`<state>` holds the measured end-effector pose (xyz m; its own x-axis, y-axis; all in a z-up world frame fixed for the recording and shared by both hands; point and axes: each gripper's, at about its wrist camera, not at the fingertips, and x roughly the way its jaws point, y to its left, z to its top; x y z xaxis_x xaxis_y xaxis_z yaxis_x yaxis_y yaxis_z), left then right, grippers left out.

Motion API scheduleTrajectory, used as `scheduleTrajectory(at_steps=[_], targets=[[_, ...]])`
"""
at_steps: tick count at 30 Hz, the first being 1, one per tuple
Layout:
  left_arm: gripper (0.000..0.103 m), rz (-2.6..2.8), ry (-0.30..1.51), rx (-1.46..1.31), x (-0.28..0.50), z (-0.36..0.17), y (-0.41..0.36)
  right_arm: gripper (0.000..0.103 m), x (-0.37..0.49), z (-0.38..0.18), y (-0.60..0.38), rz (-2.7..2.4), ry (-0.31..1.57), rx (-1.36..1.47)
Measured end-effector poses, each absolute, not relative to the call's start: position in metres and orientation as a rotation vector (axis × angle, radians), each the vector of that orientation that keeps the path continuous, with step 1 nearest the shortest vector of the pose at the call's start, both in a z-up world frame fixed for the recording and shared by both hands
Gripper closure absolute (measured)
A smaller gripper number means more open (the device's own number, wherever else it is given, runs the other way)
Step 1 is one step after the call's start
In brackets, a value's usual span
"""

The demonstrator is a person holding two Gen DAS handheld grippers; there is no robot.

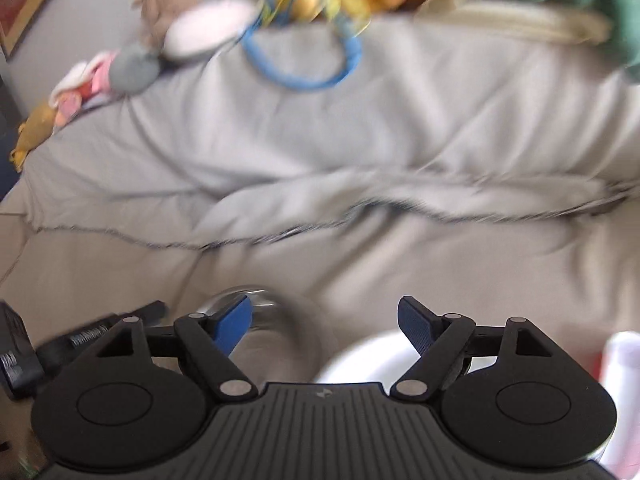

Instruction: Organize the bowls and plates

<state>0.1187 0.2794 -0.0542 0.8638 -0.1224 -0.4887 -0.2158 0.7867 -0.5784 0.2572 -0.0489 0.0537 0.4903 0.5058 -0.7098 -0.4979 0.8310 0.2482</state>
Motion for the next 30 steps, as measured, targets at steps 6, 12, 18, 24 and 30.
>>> scheduleTrajectory(at_steps=[6,12,18,24,30], targets=[[0.075,-0.192,0.607,-0.543,0.132,-0.012,0.177,0.022,0.245,0.04,-0.139,0.483,0.803,-0.007],[0.075,-0.186,0.685,-0.348,0.16,0.002,0.104,0.022,0.256,0.023,-0.175,0.494,0.808,0.073],[0.078,-0.077,0.789,-0.272,0.173,-0.024,0.089,0.023,0.265,-0.024,-0.186,0.474,0.837,0.177],[0.085,-0.094,0.814,-0.365,0.195,-0.036,0.101,0.023,0.275,-0.051,-0.185,0.479,0.838,0.21],[0.083,-0.124,0.795,-0.4,0.189,-0.028,0.106,0.023,0.269,-0.061,-0.181,0.483,0.847,0.174]])
